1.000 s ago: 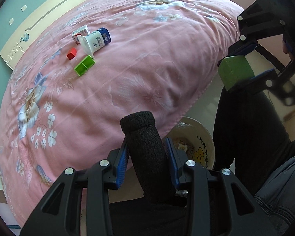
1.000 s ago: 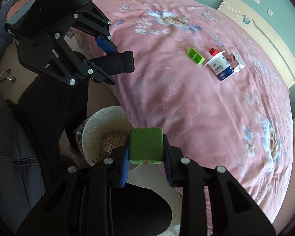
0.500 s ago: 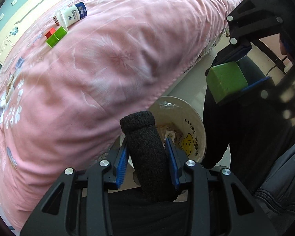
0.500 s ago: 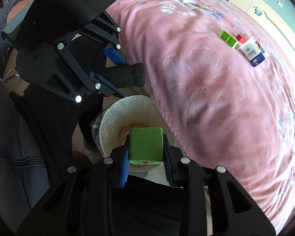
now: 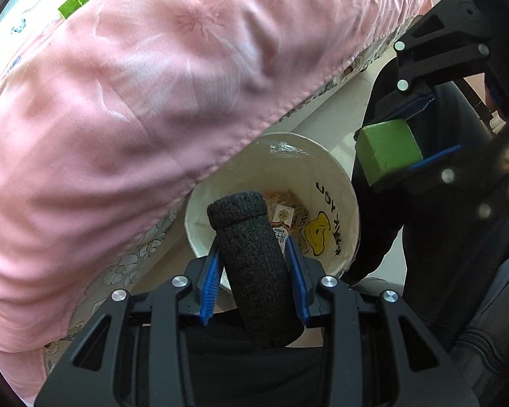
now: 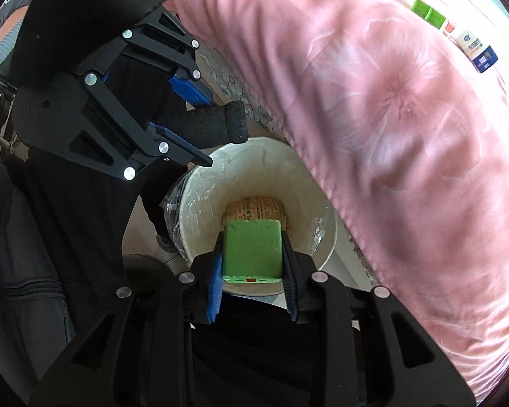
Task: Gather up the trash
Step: 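Carry the foam tube and green block with both tools over the wastebasket, then open both tools to drop the foam tube and green block into the wastebasket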
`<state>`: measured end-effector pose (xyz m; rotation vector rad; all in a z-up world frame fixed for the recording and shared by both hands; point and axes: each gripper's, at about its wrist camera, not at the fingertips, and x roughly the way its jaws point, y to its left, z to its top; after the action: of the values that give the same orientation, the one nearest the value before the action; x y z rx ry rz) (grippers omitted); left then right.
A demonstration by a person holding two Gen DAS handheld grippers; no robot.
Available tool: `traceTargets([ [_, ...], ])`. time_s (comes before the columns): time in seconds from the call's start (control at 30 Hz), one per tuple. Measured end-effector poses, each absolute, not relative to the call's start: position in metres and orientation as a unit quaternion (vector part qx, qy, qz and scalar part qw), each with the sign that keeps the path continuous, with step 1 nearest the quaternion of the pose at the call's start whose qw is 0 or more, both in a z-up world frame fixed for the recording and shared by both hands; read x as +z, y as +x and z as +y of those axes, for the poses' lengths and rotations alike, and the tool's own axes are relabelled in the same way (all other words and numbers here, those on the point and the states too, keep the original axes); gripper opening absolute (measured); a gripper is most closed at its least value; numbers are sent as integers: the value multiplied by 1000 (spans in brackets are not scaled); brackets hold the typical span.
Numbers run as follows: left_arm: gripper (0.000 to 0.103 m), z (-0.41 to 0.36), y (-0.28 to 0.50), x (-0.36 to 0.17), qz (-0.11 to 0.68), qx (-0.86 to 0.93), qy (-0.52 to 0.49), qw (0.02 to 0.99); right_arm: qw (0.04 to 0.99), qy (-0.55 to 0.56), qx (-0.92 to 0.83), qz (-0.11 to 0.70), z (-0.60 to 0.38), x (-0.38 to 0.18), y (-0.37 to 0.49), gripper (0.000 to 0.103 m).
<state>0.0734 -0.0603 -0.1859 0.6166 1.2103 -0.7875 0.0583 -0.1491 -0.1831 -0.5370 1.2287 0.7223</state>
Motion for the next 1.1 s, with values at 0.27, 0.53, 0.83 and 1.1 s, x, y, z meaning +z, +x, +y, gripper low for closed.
traceTargets([
  [0.27,39,-57,76,-215,572,-354,262,692,699,-225,340,588,-146,-229,69,31],
  [0.53,39,-59,87,-240,596,-351,250,678,681,-223,346,606,-143,-259,75,31],
  [0.83,39,-59,101,-277,636,-345,216,656,678,-215,345,613,-143,-269,85,31],
  [1.1,54,-64,99,-290,648,-349,210,643,692,-202,334,608,-146,-268,90,74],
])
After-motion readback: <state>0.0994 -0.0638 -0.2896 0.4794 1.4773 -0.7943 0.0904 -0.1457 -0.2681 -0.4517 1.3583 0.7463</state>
